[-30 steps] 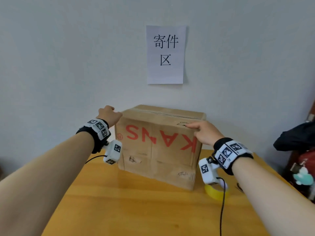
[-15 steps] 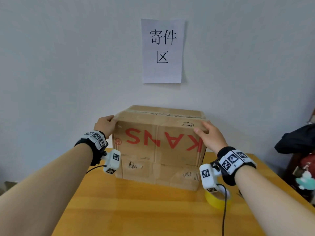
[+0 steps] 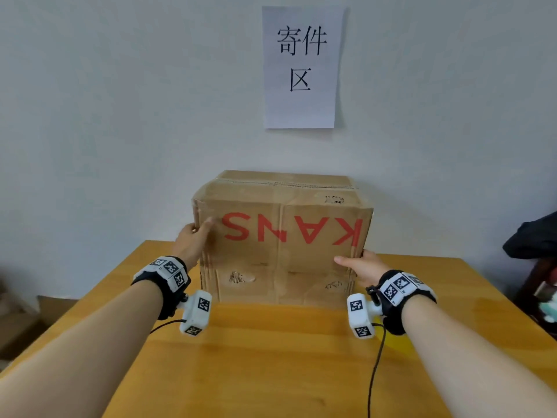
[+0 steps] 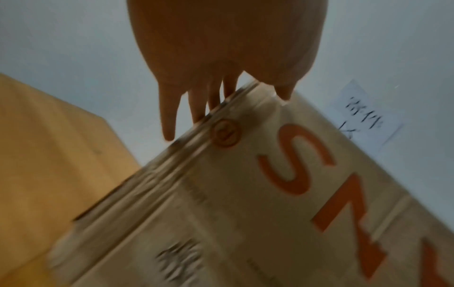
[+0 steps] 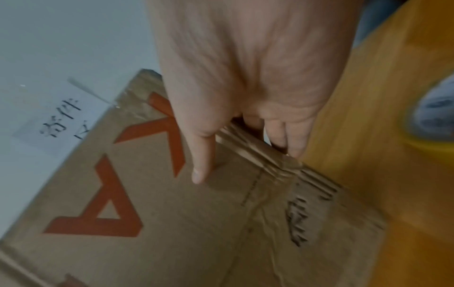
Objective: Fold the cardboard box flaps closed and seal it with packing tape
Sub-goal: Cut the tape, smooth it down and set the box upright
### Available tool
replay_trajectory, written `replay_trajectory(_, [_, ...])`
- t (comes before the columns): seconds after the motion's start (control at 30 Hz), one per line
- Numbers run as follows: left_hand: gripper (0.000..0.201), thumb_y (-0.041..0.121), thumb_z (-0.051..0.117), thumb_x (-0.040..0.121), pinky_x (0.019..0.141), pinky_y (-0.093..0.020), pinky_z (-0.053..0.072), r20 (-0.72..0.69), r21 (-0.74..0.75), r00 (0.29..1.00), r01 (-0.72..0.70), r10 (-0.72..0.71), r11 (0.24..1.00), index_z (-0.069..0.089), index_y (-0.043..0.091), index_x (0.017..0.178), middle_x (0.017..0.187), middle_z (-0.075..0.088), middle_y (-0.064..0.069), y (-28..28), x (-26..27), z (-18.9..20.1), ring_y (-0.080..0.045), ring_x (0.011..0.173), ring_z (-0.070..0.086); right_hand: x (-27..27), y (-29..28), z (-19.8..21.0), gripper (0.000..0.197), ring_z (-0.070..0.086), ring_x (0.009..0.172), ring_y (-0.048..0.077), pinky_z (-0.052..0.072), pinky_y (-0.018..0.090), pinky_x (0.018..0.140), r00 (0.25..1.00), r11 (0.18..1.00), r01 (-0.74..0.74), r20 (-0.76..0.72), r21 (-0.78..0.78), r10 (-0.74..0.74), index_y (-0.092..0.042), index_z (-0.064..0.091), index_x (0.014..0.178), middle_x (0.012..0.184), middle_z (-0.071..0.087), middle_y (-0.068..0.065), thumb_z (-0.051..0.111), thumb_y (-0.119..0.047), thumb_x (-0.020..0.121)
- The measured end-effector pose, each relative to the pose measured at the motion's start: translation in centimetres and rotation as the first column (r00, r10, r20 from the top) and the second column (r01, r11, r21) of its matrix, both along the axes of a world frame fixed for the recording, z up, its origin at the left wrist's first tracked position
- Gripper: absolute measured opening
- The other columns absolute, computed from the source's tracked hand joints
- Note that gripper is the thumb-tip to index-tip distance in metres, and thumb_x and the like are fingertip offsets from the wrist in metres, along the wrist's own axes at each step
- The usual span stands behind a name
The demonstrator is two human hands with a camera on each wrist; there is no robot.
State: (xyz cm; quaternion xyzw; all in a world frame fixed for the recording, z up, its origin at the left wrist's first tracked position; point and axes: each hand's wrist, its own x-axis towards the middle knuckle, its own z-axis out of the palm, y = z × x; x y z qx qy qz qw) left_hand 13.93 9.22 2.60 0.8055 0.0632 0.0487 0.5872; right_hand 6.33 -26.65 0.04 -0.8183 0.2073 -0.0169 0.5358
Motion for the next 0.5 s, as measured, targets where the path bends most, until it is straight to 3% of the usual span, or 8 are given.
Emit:
replay_trajectory(0.1, [0.081,0.067,0.050,0.090,0.095,-0.062,0.042,-0.200,-0.006,0.978,0.063,-0.063,0.998,0.036,0.013,0.148,0.148,0.044,-0.016,0.3,-0.4,-2.0,-0.040,0.132,0.045,-0.3,0.3,-0.9,0.081,0.053,0.128,0.031,0.046,0.043,0.097,0.994,0.998,0.059,-0.090,-0.019,-0.060,-0.010,0.043,0.145,0.141,0.054,0.008,0.079,-0.044,0.081])
replay_trajectory(0.17, [0.078,0.066,0.050,0.091,0.094,-0.058,0.043,-0.150,0.042,0.988,0.047,-0.041,0.998,0.039,0.012,0.146,0.146,0.047,-0.015,0.4,-0.3,-2.5,-0.039,0.129,0.048,-0.2,0.4,-0.8,0.082,0.051,0.129,0.033,0.045,0.045,0.096,0.992,0.994,0.109,-0.060,0.004,-0.109,-0.009,0.040,0.146,0.143,0.052,0.011,0.078,-0.043,0.083])
replay_trajectory(0.27, [0.069,0.060,0.047,0.095,0.100,-0.052,0.046,-0.016,0.141,1.000,-0.016,0.019,0.990,0.044,0.010,0.143,0.143,0.050,-0.015,-0.1,-0.7,-2.0,-0.036,0.125,0.051,-0.2,0.7,-0.2,0.062,0.056,0.118,0.033,0.046,0.042,0.095,0.980,0.980,0.187,0.052,0.070,-0.191,-0.005,0.050,0.136,0.131,0.059,0.012,0.075,-0.033,0.087])
replay_trajectory(0.37, [0.068,0.060,0.046,0.095,0.102,-0.053,0.045,0.039,0.131,0.997,-0.064,0.059,0.989,0.044,0.014,0.145,0.144,0.051,-0.013,-0.2,-1.3,-1.3,-0.037,0.127,0.051,-1.0,1.4,1.3,0.044,0.060,0.103,0.029,0.050,0.043,0.092,0.971,0.976,0.199,0.117,0.089,-0.209,-0.006,0.058,0.124,0.115,0.065,0.010,0.072,-0.028,0.088])
replay_trajectory(0.5, [0.061,0.053,0.050,0.095,0.101,-0.042,0.044,0.112,0.096,0.989,-0.112,0.101,0.989,0.050,0.011,0.140,0.138,0.056,-0.012,0.2,-2.7,-0.4,-0.034,0.123,0.054,-2.9,2.3,3.5,0.033,0.056,0.098,0.030,0.046,0.041,0.084,0.975,0.981,0.182,0.117,0.069,-0.189,-0.007,0.060,0.118,0.105,0.062,0.009,0.068,-0.024,0.091])
